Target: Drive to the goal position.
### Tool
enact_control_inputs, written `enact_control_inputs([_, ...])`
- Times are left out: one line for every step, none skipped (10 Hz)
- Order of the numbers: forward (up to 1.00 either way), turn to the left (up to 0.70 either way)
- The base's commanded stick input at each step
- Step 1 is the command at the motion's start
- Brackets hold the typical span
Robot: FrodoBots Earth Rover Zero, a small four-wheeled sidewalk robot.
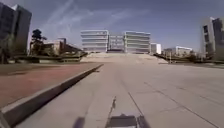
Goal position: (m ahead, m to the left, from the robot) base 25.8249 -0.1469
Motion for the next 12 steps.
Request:
enact_control_inputs([0.7,0.0])
enact_control_inputs([0.7,0.0])
enact_control_inputs([0.7,0.0])
enact_control_inputs([0.7,0.0])
enact_control_inputs([0.7,0.0])
enact_control_inputs([0.7,0.0])
enact_control_inputs([0.7,0.0])
enact_control_inputs([0.7,0.0])
enact_control_inputs([0.7,0.0])
enact_control_inputs([0.7,0.0])
enact_control_inputs([0.7,0.0])
enact_control_inputs([0.7,0.0])
